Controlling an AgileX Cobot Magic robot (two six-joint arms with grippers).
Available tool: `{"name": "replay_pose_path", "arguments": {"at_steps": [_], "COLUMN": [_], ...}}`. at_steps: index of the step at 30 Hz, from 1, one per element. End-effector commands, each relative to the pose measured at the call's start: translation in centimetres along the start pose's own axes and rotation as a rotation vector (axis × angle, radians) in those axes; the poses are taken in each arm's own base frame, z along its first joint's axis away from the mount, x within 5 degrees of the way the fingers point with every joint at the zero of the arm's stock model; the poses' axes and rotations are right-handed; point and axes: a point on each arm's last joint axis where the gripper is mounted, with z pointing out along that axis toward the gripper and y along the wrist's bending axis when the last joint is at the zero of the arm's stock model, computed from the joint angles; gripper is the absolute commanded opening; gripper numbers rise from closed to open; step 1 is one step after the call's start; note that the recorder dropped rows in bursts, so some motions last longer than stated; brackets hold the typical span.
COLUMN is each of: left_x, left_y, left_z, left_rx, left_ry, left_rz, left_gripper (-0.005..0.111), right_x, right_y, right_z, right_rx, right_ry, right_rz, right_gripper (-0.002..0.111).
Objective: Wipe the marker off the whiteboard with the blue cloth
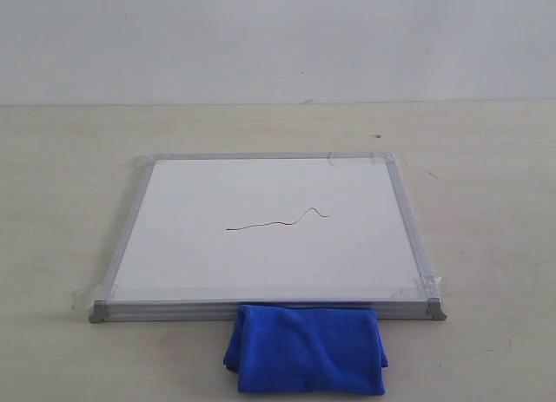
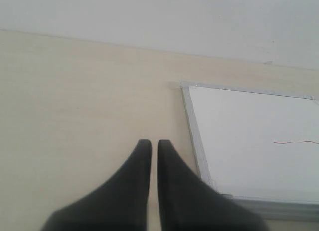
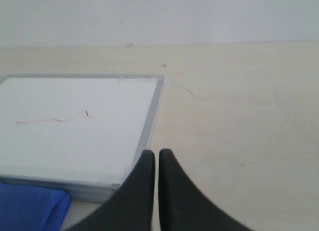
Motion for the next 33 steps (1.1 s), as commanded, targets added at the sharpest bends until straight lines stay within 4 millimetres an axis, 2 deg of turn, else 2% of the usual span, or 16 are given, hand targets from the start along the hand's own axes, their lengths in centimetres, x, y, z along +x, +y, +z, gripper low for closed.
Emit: {"name": "replay_pose_path", "arguments": {"at_steps": [1, 8, 11, 16, 21, 25, 28, 30, 33], "left_x": [0.0, 0.0, 0.0, 0.0, 0.0, 0.0, 0.0, 0.0, 0.0], "left_y": [0.0, 0.0, 0.0, 0.0, 0.0, 0.0, 0.0, 0.0, 0.0], "left_z": [0.0, 0.0, 0.0, 0.0, 0.0, 0.0, 0.0, 0.0, 0.0], "left_rx": [0.001, 0.001, 0.001, 0.001, 0.001, 0.001, 0.001, 0.001, 0.001], "left_ry": [-0.008, -0.008, -0.008, -0.008, -0.008, -0.008, -0.008, -0.008, -0.008], "left_rz": [-0.012, -0.012, -0.012, -0.012, -0.012, -0.012, -0.012, -0.012, -0.012], "left_gripper": [0.004, 0.004, 0.004, 0.004, 0.004, 0.004, 0.004, 0.004, 0.004], "right_x": [-3.1, -7.2, -7.9, -9.3, -9.9, -11.0, -12.6, -14.2, -16.4], "right_y": [0.3, 0.8, 0.9, 1.0, 1.2, 1.2, 1.4, 1.6, 2.0], "right_z": [-1.3, -3.7, -4.1, -4.6, -4.9, -5.6, -5.3, -5.0, -3.5], "right_rx": [-0.01, -0.051, -0.072, -0.116, -0.199, -0.205, -0.165, -0.133, -0.081], "right_ry": [-0.094, -0.228, -0.264, -0.42, -0.48, -0.576, -0.564, -0.518, -0.361], "right_rz": [0.066, 0.219, 0.309, 0.34, 0.545, 0.483, 0.371, 0.288, 0.111], "right_gripper": [0.0, 0.0, 0.0, 0.0, 0.0, 0.0, 0.0, 0.0, 0.0]}}
